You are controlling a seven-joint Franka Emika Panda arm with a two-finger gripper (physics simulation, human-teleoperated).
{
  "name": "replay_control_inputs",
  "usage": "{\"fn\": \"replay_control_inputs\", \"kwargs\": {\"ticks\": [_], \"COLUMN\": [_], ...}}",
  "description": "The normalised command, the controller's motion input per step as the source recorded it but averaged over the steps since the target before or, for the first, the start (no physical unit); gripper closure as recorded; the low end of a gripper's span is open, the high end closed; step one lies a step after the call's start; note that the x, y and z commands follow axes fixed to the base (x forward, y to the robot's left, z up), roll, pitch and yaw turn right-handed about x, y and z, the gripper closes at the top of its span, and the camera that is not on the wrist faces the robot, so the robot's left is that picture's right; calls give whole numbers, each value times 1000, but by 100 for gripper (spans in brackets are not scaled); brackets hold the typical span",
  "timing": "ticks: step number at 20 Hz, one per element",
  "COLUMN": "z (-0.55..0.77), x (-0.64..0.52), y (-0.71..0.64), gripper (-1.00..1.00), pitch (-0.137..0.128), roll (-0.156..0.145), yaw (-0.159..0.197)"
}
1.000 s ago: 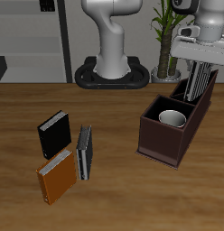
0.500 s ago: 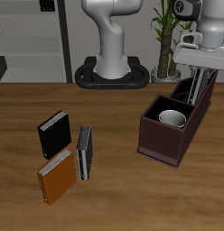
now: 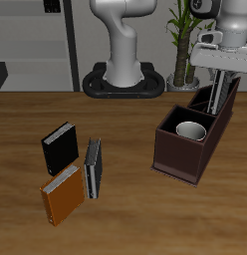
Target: Place the red mug into the left desk caddy's right compartment and place the left striped book into the left desk caddy's back compartment
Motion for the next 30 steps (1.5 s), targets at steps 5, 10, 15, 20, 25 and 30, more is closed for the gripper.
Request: {"fn": "replay_control_inputs", "kwargs": {"ticks": [5, 10, 15, 20, 25, 30], "z": [-13, -100, -175, -124, -52, -194], "x": [101, 40, 25, 63, 78, 111], "y": [-183, -11, 118, 29, -64, -30], "gripper": [100, 100, 100, 100, 100, 100], "pitch": [19, 23, 39, 34, 16, 40], "roll": [-37, 0, 41, 20, -11, -4], "yaw": [-28, -9, -7, -12, -8, -8]}}
